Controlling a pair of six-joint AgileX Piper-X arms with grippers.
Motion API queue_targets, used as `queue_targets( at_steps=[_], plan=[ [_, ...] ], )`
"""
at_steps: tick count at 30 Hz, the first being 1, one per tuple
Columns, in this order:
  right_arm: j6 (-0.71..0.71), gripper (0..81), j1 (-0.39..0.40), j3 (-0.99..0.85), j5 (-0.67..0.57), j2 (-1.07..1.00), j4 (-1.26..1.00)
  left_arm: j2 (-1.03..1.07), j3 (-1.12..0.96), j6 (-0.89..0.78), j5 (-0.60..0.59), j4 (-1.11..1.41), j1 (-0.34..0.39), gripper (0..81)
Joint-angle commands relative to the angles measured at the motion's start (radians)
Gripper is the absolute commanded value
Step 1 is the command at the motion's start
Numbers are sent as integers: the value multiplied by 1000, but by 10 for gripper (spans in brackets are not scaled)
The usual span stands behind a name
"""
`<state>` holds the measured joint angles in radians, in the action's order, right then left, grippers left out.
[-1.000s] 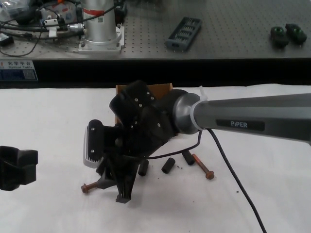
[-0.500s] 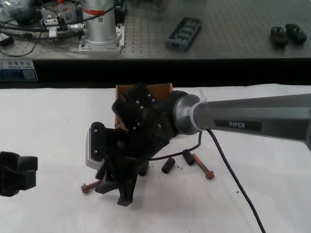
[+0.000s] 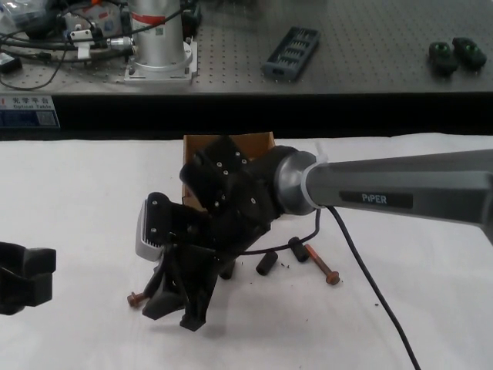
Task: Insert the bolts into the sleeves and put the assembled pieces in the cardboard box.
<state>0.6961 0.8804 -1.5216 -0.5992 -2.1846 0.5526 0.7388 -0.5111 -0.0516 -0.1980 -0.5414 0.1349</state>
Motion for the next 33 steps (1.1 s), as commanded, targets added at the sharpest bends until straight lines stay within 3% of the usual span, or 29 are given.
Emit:
queue_targets(
  at_steps=[1,4,11,15,18,20,22,29,33],
  plan=[
    [8,244,-8,-19,-18,-3,6,-12,-11,13,15,5,-3,431],
    [-42,244,-5,-42,-18,-3,20,-11,-9,33,17,5,-3,431],
    [-411,244,1,-56,16,29,33,-11,-11,36,73,5,-3,431],
    [-446,244,-2,-56,16,50,26,-11,-11,36,73,5,-3,431],
    [-225,244,-5,-56,55,50,11,-11,-11,36,73,5,-3,431],
    [34,244,-5,-56,179,50,11,-11,-11,36,73,5,-3,431],
    [181,244,1,-56,283,44,11,-11,-11,36,80,5,-3,431],
    [376,244,1,-63,371,-9,9,-26,-11,36,82,5,-3,431],
    [374,244,5,-102,394,-39,60,-52,-11,36,82,5,-3,431]
  ],
)
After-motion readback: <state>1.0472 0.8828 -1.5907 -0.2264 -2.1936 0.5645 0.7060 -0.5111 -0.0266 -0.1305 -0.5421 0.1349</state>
